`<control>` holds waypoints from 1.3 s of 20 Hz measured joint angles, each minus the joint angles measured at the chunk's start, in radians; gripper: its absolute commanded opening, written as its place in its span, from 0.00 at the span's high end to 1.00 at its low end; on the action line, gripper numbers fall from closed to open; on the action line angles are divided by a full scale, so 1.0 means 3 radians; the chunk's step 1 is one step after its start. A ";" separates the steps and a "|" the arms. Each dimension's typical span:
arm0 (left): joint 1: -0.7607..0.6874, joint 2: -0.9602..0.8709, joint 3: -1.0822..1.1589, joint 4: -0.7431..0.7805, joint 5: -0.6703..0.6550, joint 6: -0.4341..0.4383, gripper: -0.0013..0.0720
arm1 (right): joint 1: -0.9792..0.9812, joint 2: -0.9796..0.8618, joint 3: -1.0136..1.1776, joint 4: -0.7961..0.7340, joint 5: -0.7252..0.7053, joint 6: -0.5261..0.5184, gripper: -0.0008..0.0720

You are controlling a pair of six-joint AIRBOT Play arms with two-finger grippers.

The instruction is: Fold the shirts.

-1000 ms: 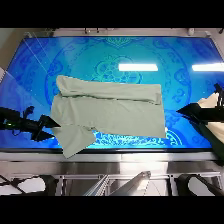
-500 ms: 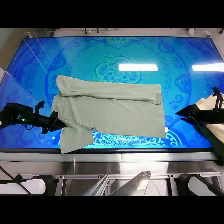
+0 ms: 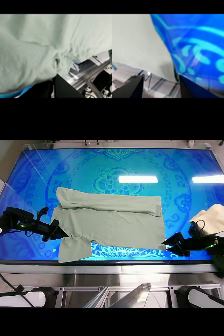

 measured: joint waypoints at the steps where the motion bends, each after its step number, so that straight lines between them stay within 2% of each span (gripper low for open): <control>1: -0.0001 0.0000 0.0003 -0.0001 0.0017 0.0000 0.94 | 0.0078 -0.0006 -0.0027 0.0036 -0.0024 -0.0011 0.32; 2: -0.0001 0.0000 0.0005 -0.0001 0.0036 0.0000 0.94 | 0.0165 -0.0013 -0.0043 0.0088 -0.0076 -0.0024 0.41; 4: -0.0003 0.0000 0.0008 -0.0003 0.0066 0.0003 0.94 | 0.0354 -0.0024 -0.0070 0.0216 -0.0267 -0.0103 0.79; 5: -0.0003 0.0000 0.0008 -0.0009 0.0081 0.0013 0.94 | 0.0416 -0.0027 -0.0079 0.0280 -0.0367 -0.0164 0.92; 6: -0.0001 0.0000 0.0010 -0.0025 0.0100 0.0039 0.94 | 0.0462 -0.0018 -0.0080 0.0402 -0.0394 -0.0230 0.96; 9: 0.0015 0.0001 0.0070 -0.0052 0.0245 0.0128 0.94 | 0.0533 0.0132 -0.0084 0.0609 -0.0374 -0.0394 0.96; 13: 0.0121 0.0186 0.0161 -0.0240 0.0558 0.0230 0.94 | 0.0479 0.0736 -0.0085 0.0689 -0.0086 -0.0451 0.96; 17: 0.0312 0.0769 -0.0104 -0.0529 0.0790 0.0296 0.94 | 0.0145 0.1645 -0.0085 0.0440 0.0347 -0.0146 0.96; 21: 0.0651 0.1511 -0.0427 -0.0627 0.0813 0.0300 0.94 | -0.0418 0.2510 -0.0086 0.0046 0.0619 0.0178 0.96; 23: 0.0813 0.1762 -0.0451 -0.0650 0.0760 0.0299 0.94 | -0.0654 0.2692 -0.0086 -0.0058 0.0641 0.0191 0.96; 26: 0.0910 0.1835 -0.0361 -0.0650 0.0724 0.0298 0.94 | -0.0755 0.2636 -0.0086 -0.0018 0.0521 0.0057 0.96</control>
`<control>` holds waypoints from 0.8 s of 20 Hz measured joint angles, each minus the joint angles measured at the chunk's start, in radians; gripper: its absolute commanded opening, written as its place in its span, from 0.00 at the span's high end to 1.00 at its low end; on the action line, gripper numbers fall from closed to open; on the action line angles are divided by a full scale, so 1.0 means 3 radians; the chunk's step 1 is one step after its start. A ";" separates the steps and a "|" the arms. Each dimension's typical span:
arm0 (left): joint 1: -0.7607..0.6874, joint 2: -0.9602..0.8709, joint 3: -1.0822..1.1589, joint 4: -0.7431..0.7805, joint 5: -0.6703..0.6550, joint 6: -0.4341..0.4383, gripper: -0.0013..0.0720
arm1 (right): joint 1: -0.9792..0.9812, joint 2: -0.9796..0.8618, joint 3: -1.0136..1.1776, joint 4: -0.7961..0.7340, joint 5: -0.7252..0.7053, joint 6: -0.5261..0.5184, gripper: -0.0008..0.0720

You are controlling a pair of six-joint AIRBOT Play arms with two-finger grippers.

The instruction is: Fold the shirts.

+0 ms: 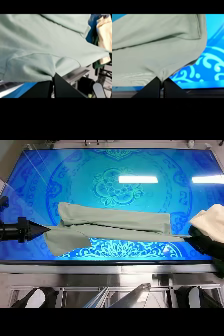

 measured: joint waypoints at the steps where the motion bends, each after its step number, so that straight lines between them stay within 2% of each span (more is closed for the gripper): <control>1: -0.0004 -0.0053 0.0048 0.0000 -0.0019 0.0000 0.94 | 0.0009 -0.0089 -0.0001 0.0089 -0.0089 -0.0097 0.96; 5: -0.0195 -0.0486 0.0376 0.0001 -0.0172 0.0041 0.94 | 0.0189 -0.0660 -0.0001 0.0626 -0.0589 -0.0651 0.96; 9: -0.0507 -0.1134 0.0985 0.0064 -0.0385 0.0088 0.94 | 0.0543 -0.1460 0.0000 0.1314 -0.1161 -0.1367 0.96; 12: -0.0757 -0.1685 0.1511 0.0287 -0.0448 -0.0025 0.94 | 0.0786 -0.2076 0.0001 0.1731 -0.1455 -0.1827 0.96; 16: -0.1011 -0.2295 0.2035 0.0586 -0.0383 -0.0209 0.95 | 0.0942 -0.2595 0.0001 0.1965 -0.1653 -0.2157 0.96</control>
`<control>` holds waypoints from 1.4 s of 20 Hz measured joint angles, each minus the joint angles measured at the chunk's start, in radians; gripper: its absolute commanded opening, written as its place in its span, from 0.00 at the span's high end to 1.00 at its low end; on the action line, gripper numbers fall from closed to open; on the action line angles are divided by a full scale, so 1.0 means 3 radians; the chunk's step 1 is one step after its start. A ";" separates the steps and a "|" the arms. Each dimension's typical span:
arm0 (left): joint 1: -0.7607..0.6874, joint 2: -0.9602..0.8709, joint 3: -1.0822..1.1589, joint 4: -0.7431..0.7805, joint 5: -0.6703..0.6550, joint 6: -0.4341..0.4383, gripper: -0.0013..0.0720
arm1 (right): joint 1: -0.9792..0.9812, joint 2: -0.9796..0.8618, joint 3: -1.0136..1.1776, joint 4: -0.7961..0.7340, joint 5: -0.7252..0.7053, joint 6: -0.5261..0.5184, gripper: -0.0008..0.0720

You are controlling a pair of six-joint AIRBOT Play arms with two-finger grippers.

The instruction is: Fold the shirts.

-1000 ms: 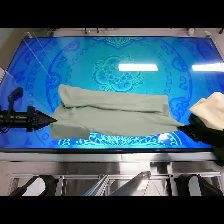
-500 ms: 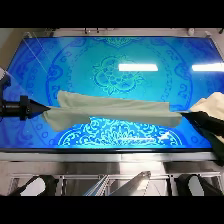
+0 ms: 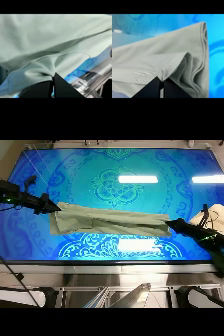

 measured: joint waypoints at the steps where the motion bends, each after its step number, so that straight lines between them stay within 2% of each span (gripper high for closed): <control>1: -0.0047 -0.0136 0.0112 0.0055 0.0010 -0.0033 0.95 | 0.0017 -0.0065 0.0000 0.0032 -0.0028 -0.0060 0.96; 7: -0.0146 -0.0573 0.0538 0.0173 -0.0033 -0.0146 0.95 | 0.0053 -0.0201 0.0001 0.0141 -0.0146 -0.0304 0.96; 12: -0.0158 -0.0643 0.0628 0.0193 -0.0112 -0.0161 0.95 | 0.0057 -0.0217 0.0015 0.0521 -0.0191 -0.0626 0.96; 13: -0.0159 -0.0649 0.0609 0.0195 -0.0121 -0.0163 0.95 | 0.0057 -0.0220 0.0023 0.0568 -0.0195 -0.0670 0.91; 14: -0.0159 -0.0652 0.0582 0.0200 -0.0130 -0.0172 0.95 | 0.0057 -0.0220 0.0028 0.0613 -0.0196 -0.0701 0.65; 15: -0.0158 -0.0655 0.0556 0.0217 -0.0151 -0.0172 0.71 | 0.0057 -0.0220 0.0034 0.0650 -0.0228 -0.0734 0.48; 16: -0.0158 -0.0656 0.0542 0.0217 -0.0159 -0.0173 0.29 | 0.0056 -0.0221 0.0037 0.0682 -0.0238 -0.0750 0.47; 17: -0.0156 -0.0656 0.0543 0.0211 -0.0153 -0.0173 0.02 | 0.0056 -0.0217 0.0039 0.0711 -0.0225 -0.0762 0.47; 18: -0.0156 -0.0656 0.0565 0.0179 -0.0149 -0.0200 0.03 | 0.0057 -0.0203 0.0041 0.0731 -0.0206 -0.0773 0.45; 19: -0.0156 -0.0656 0.0604 0.0145 -0.0122 -0.0201 0.03 | 0.0057 -0.0182 0.0046 0.0748 -0.0202 -0.0776 0.33; 20: -0.0156 -0.0656 0.0660 0.0113 -0.0079 -0.0210 0.03 | 0.0056 -0.0146 0.0057 0.0753 -0.0193 -0.0773 0.26; 22: -0.0159 -0.0656 0.0804 0.0065 0.0070 -0.0249 0.03 | 0.0048 -0.0057 0.0106 0.0637 -0.0173 -0.0638 0.23; 23: -0.0159 -0.0656 0.0884 0.0055 0.0172 -0.0286 0.03 | 0.0032 -0.0020 0.0154 0.0458 -0.0167 -0.0462 0.05; 24: -0.0159 -0.0656 0.0963 0.0041 0.0278 -0.0326 0.03 | 0.0010 0.0000 0.0209 0.0215 -0.0168 -0.0197 0.01; 25: -0.0159 -0.0655 0.1040 0.0033 0.0395 -0.0380 0.08 | -0.0018 0.0011 0.0275 -0.0112 -0.0161 0.0123 0.01; 26: -0.0159 -0.0652 0.1100 0.0018 0.0501 -0.0425 0.38 | -0.0047 0.0010 0.0341 -0.0425 -0.0127 0.0422 0.01; 27: -0.0160 -0.0637 0.1136 0.0015 0.0581 -0.0473 0.90 | -0.0079 -0.0005 0.0409 -0.0725 -0.0075 0.0706 0.01; 28: -0.0163 -0.0608 0.1142 0.0015 0.0637 -0.0511 0.94 | -0.0103 -0.0036 0.0464 -0.0949 -0.0014 0.0913 0.01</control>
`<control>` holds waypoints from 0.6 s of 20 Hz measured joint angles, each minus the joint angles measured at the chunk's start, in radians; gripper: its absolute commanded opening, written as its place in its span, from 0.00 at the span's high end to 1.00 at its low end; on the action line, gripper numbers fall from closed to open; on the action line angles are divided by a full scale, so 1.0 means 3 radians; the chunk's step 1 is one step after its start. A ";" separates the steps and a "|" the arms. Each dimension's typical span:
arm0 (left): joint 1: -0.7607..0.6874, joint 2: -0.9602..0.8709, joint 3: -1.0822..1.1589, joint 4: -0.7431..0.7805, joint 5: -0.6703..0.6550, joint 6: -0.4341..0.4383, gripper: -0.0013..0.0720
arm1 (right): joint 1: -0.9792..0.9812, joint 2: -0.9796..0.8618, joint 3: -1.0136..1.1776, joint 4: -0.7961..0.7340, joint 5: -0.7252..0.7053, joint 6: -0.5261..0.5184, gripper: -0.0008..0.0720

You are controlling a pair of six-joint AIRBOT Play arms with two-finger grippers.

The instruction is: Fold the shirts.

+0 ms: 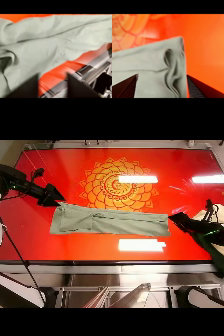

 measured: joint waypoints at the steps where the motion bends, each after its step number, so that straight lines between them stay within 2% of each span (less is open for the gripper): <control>1: -0.0005 0.0037 -0.0018 -0.0006 0.0020 -0.0015 0.94 | -0.0017 -0.0050 0.0051 -0.0183 0.0056 0.0170 0.01; 4: -0.0033 0.0132 -0.0145 -0.0011 0.0066 -0.0045 0.94 | -0.0005 -0.0261 0.0158 -0.0431 0.0175 0.0441 0.02; 8: -0.0107 0.0181 -0.0308 -0.0013 0.0125 -0.0043 0.94 | 0.0155 -0.0506 0.0280 -0.0374 0.0253 0.0511 0.03; 9: -0.0149 0.0186 -0.0350 -0.0019 0.0132 -0.0043 0.94 | 0.0217 -0.0561 0.0313 -0.0348 0.0266 0.0516 0.09; 11: -0.0252 0.0192 -0.0432 -0.0022 0.0134 -0.0041 0.94 | 0.0360 -0.0678 0.0384 -0.0337 0.0306 0.0529 0.50; 12: -0.0314 0.0193 -0.0473 -0.0022 0.0122 -0.0036 0.94 | 0.0435 -0.0734 0.0421 -0.0341 0.0345 0.0528 0.75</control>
